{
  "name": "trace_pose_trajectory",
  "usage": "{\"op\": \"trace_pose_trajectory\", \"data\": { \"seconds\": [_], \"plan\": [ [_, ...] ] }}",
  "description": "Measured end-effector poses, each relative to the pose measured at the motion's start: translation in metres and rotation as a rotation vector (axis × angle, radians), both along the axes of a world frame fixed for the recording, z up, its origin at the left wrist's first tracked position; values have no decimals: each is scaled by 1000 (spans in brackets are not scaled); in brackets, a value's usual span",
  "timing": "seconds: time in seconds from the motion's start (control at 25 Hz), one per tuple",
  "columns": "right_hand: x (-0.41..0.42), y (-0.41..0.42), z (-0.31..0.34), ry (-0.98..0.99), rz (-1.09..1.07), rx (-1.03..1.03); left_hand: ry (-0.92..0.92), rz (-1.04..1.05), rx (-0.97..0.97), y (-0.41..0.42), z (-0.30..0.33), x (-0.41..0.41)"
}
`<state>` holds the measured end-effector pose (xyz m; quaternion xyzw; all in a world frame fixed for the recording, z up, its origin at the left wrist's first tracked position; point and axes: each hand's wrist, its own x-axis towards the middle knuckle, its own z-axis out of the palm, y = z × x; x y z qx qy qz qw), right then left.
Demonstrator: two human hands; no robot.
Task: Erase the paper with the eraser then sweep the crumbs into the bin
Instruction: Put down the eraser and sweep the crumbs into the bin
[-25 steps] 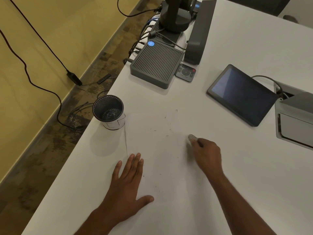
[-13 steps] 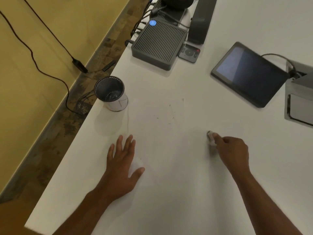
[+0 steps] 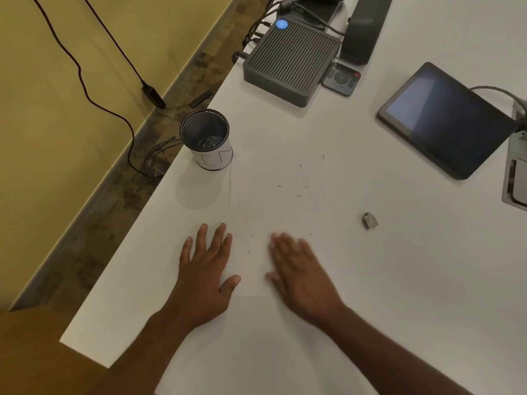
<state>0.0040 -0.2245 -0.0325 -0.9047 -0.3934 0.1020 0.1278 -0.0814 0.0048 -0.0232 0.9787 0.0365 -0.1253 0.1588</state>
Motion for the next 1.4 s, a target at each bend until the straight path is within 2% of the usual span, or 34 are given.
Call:
{"op": "trace_pose_trajectory", "data": {
  "seconds": [0.12, 0.2, 0.32, 0.4, 0.68, 0.88, 1.0, 1.12, 1.24, 1.4],
  "plan": [
    [29, -14, 9, 36, -378, 21, -4, 123, -14, -13, 4, 0],
    [31, -14, 12, 112, -550, 37, -98, 294, -61, -29, 10, 4],
    [23, -11, 7, 109, -551, -2, -352, 550, -236, -50, 16, 17],
    [21, -10, 2, 90, -543, -26, -419, 662, -343, -58, 21, 30],
    [19, -9, -2, 54, -543, -35, -273, 861, -361, -70, 42, 57],
    [19, -9, -2, 50, -549, -27, -132, 1080, -583, -58, 55, 71],
    [20, -10, -3, 60, -547, -24, -105, 1233, -787, -49, 62, 79],
    [21, -10, -3, 91, -557, -13, -100, 1178, -863, -49, 77, 85],
    [23, -10, 2, 132, -555, 17, -152, 970, -733, -51, 86, 87],
    [30, -17, 18, 312, -719, 257, -332, 800, -629, -55, 109, 91]
  ]
}}
